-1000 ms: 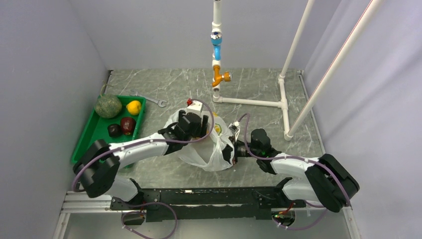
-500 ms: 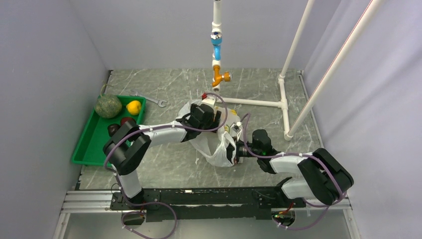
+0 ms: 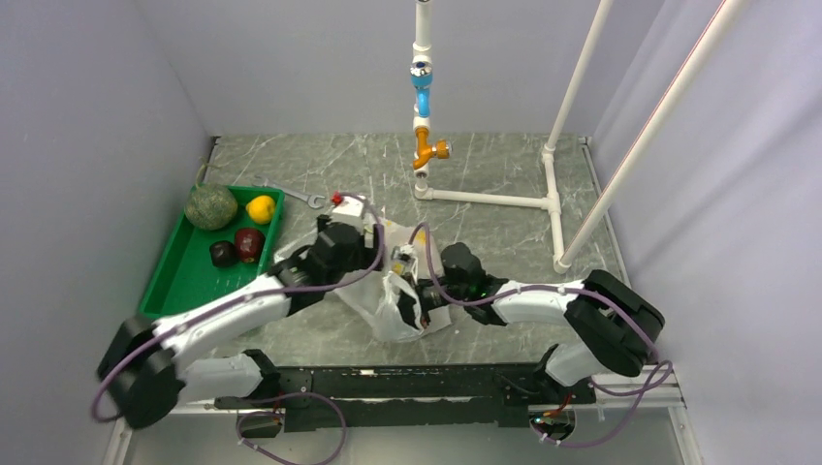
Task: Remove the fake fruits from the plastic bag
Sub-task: Adjust the plastic bag at the center of the board.
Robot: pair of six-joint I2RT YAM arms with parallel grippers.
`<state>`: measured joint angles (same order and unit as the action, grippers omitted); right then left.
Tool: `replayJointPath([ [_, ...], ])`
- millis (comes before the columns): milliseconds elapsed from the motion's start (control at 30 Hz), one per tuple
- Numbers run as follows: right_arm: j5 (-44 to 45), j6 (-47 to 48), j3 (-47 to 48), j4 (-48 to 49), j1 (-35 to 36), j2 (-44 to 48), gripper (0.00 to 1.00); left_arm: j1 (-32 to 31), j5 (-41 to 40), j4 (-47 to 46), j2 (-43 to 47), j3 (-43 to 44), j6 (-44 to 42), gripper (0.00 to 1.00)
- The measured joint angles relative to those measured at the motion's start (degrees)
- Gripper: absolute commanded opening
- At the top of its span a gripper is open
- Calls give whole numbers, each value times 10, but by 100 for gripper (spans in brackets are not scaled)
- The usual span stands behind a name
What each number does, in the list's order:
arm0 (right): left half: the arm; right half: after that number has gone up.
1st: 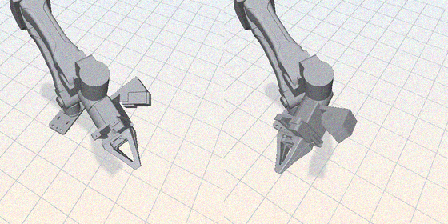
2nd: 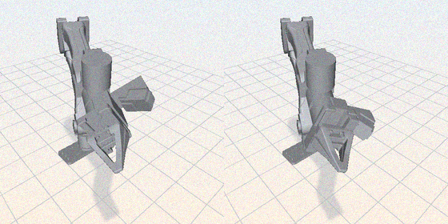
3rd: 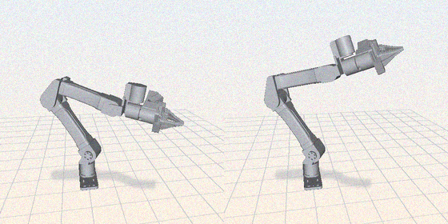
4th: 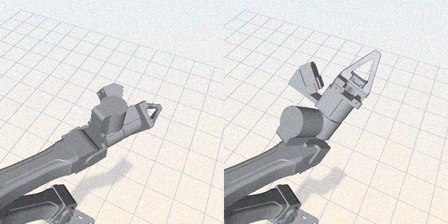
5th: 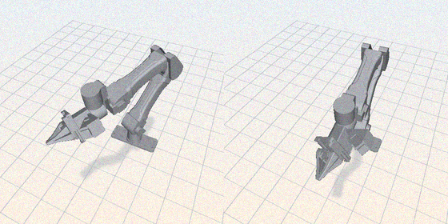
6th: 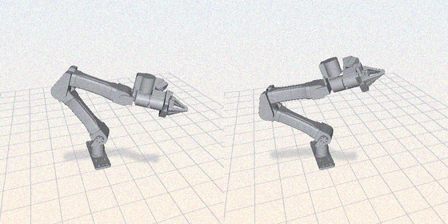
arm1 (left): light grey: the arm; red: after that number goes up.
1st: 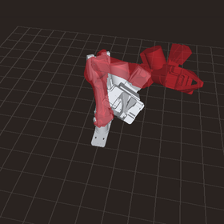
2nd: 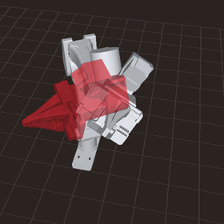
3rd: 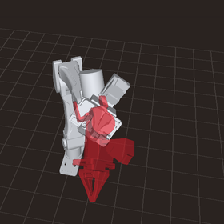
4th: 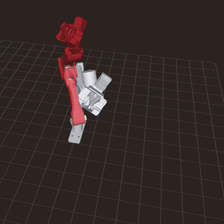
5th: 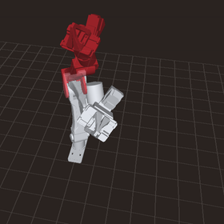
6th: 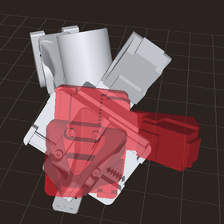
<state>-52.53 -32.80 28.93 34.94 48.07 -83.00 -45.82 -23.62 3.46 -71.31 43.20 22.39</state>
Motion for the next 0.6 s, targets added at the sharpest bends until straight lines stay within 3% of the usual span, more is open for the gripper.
replayJointPath([
  [133, -45, -71, 13, 116, 47, -18, 0, 0, -3, 60, 169, -36, 14, 88],
  [300, -70, -178, -19, 255, 25, -31, 0, 0, 58, 99, 276, -59, 22, 78],
  [400, -80, -226, -54, 324, -8, -37, 0, 0, 127, 110, 302, -80, 26, 70],
  [600, -93, -323, -147, 455, -93, -99, 0, -25, 254, 123, 280, -92, 7, 71],
])
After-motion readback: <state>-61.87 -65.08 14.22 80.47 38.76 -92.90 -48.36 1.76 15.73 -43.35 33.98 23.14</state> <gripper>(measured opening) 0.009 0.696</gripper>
